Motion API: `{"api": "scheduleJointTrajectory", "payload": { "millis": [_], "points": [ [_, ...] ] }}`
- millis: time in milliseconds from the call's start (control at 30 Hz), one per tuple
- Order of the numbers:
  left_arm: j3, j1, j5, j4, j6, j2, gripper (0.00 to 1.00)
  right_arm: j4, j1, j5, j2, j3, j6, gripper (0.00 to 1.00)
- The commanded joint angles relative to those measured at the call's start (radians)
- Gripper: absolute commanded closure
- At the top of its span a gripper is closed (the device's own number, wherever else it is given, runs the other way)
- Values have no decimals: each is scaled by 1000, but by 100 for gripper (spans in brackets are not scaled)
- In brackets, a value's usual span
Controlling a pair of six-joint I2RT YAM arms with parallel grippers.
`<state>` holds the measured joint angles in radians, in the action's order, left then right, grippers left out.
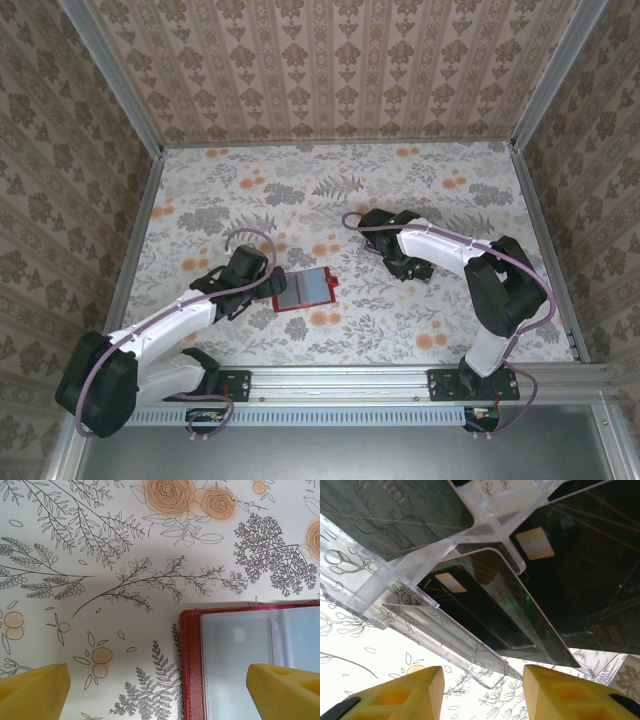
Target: Put the credit cards into the card holder
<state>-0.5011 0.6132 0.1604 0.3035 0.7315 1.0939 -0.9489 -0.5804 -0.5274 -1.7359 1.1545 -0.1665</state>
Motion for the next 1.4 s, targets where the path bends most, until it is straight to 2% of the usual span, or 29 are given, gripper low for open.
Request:
{"api": "scheduleJointTrajectory", "payload": {
  "millis": [0,400,767,1033,1367],
  "points": [
    [-25,-7,-5,-9,-11,6,0,-14,5,-40,-26,15,-4,52],
    [-27,-9,-5,-13,-11,11,0,7,1,35,-36,-22,-19,55],
    [-27,-10,-5,-16,-10,15,0,-3,-5,76,2,-17,-12,75],
    [-26,-9,-4,-16,-9,15,0,13,-22,126,-6,-9,-20,73],
    [-27,-9,-1,-12,-8,15,0,18,-118,190,-73,71,-73,73]
  ]
}}
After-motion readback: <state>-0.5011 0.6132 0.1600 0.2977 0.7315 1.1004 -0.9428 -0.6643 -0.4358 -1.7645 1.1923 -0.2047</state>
